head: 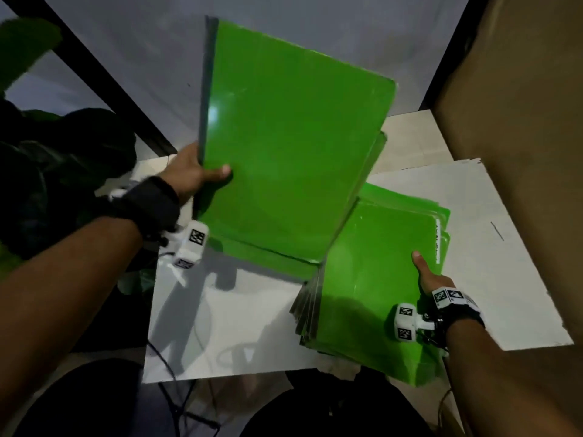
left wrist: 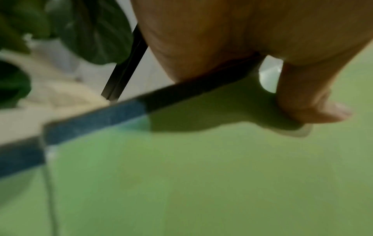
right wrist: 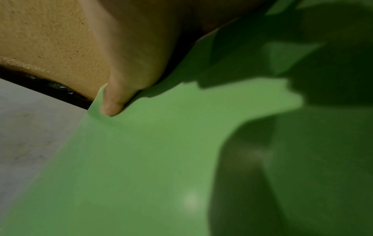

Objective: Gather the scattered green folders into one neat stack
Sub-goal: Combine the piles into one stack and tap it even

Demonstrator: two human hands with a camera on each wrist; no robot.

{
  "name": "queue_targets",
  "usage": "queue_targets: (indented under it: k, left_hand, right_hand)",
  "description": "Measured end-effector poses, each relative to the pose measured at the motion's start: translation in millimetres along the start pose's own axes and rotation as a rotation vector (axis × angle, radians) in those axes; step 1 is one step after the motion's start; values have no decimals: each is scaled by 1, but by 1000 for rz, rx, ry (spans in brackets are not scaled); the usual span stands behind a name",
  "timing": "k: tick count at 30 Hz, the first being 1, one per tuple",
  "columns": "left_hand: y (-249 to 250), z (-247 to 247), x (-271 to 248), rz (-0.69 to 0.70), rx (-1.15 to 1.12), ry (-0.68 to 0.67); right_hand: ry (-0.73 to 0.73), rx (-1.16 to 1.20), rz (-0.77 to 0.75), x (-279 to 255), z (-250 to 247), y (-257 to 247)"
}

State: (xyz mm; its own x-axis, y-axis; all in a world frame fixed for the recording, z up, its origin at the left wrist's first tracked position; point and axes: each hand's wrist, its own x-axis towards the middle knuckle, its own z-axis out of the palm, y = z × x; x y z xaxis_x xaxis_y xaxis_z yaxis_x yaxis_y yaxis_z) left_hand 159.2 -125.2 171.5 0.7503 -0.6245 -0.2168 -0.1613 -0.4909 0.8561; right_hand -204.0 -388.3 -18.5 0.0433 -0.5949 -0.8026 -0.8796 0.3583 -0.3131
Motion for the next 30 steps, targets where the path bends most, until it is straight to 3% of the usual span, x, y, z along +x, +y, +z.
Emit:
queue_targets:
  k: [4,9,12,15,22,24,26,30]
  left_hand:
    - [-29,84,-27,-129,-226,-27]
    - [-75,188,-49,-404,49,1]
    - [-85,219,-53,-418,184,-67]
    - [-83,237,-49,-329,277,-140]
    - [-82,248,-59,-298,122,-323]
    - [-83,245,-62,-386,42,-332]
    - [-81,244,-66,-529,-82,-262]
    - [-84,234,-64,-672,-194,-169]
  right_hand:
    - [11,-16,8,0,1,-4]
    - [27,-25,14,0,1,-8]
    - [21,-16,-8,0,1,-6]
    - [12,9,-10,1,2,-5]
    - [-45,75,-90,7,-3,6]
    - [-29,151,-118,7,-2,11]
    - [5,238,-182,5,1,12]
    - [-7,297,-341,1,6,7]
